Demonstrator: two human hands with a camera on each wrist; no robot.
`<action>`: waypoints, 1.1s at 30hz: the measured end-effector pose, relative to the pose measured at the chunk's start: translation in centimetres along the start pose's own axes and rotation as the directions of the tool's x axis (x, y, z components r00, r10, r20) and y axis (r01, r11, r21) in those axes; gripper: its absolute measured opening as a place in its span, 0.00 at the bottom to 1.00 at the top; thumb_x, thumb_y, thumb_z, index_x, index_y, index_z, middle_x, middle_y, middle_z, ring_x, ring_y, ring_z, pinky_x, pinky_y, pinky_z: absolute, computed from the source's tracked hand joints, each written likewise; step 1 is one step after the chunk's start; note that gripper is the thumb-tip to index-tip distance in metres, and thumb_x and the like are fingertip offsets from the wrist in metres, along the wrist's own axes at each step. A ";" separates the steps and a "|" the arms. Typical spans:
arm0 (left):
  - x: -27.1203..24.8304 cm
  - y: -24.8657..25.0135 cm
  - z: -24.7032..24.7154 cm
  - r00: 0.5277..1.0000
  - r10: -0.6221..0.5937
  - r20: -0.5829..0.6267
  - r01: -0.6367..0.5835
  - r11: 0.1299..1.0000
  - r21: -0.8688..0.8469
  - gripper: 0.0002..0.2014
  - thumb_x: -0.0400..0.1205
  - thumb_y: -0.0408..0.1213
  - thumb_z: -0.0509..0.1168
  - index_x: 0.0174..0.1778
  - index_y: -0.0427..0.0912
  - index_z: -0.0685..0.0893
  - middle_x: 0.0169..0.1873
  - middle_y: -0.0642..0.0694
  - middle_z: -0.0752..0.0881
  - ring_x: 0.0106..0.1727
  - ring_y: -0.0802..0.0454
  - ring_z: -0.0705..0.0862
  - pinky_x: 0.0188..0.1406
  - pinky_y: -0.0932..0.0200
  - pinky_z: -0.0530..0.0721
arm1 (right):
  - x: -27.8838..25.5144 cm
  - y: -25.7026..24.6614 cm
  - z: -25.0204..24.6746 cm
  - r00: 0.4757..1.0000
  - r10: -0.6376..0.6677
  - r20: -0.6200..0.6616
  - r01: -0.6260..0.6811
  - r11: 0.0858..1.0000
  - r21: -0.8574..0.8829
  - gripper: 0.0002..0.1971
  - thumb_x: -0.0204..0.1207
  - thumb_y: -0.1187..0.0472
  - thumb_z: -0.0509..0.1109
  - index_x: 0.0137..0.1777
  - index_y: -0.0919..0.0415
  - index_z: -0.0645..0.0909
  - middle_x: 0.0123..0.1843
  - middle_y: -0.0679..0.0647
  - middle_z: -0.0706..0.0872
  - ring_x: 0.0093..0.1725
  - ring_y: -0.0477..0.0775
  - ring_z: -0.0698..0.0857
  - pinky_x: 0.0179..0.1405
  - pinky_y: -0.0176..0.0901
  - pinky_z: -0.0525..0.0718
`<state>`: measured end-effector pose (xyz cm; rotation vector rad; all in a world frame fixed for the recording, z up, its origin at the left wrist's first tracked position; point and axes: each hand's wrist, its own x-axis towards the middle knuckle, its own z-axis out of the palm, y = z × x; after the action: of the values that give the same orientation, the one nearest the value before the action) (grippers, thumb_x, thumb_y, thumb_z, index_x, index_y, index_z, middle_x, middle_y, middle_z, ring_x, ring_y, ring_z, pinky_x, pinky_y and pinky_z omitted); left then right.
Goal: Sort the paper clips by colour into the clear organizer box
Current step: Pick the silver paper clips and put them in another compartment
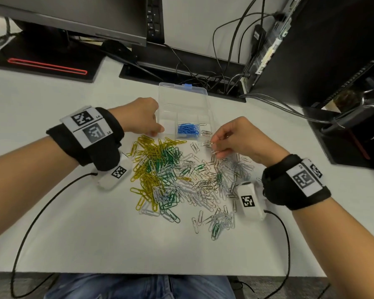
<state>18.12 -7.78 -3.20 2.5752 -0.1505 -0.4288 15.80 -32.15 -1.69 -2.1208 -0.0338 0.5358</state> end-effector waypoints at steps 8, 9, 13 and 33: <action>0.1 0.1 0.0 0.999 0.011 0.032 -0.010 0.999 -0.036 0.15 0.78 0.38 0.71 0.55 0.35 0.76 0.32 0.48 0.88 0.32 0.58 0.83 0.31 0.62 0.75 | 1.7 -2.2 -2.0 0.976 -0.036 -0.215 0.053 0.996 0.074 0.03 0.70 0.79 0.73 0.41 0.74 0.85 0.35 0.63 0.86 0.32 0.58 0.87 0.40 0.46 0.91; 0.1 0.2 0.0 1.000 0.009 0.029 -0.008 0.999 -0.037 0.18 0.78 0.38 0.71 0.59 0.34 0.76 0.33 0.47 0.89 0.33 0.57 0.84 0.32 0.62 0.75 | 2.1 -2.4 -1.9 0.972 -0.040 -0.234 0.056 0.996 0.063 0.03 0.70 0.79 0.73 0.40 0.73 0.85 0.35 0.63 0.86 0.33 0.58 0.87 0.39 0.46 0.91; 0.2 0.2 0.0 1.000 0.002 0.025 -0.001 1.000 -0.018 0.25 0.79 0.39 0.71 0.68 0.33 0.73 0.37 0.45 0.90 0.39 0.51 0.85 0.44 0.56 0.80 | 2.9 -2.2 -1.5 0.960 -0.052 -0.276 0.030 0.996 -0.082 0.05 0.70 0.74 0.75 0.45 0.70 0.85 0.42 0.62 0.86 0.40 0.57 0.88 0.39 0.46 0.91; -1.8 5.6 5.2 0.805 0.440 0.398 -0.592 0.630 0.503 0.25 0.85 0.43 0.59 0.80 0.51 0.64 0.60 0.42 0.69 0.61 0.46 0.66 0.57 0.45 0.78 | -0.1 1.1 1.3 1.000 -0.027 -0.006 0.015 0.704 -0.710 0.15 0.65 0.61 0.81 0.48 0.63 0.81 0.44 0.56 0.83 0.42 0.55 0.81 0.35 0.41 0.75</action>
<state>14.58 -14.69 -4.07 2.8829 -1.3005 -0.5205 14.98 -31.83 -3.12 -2.8842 -0.3037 0.5439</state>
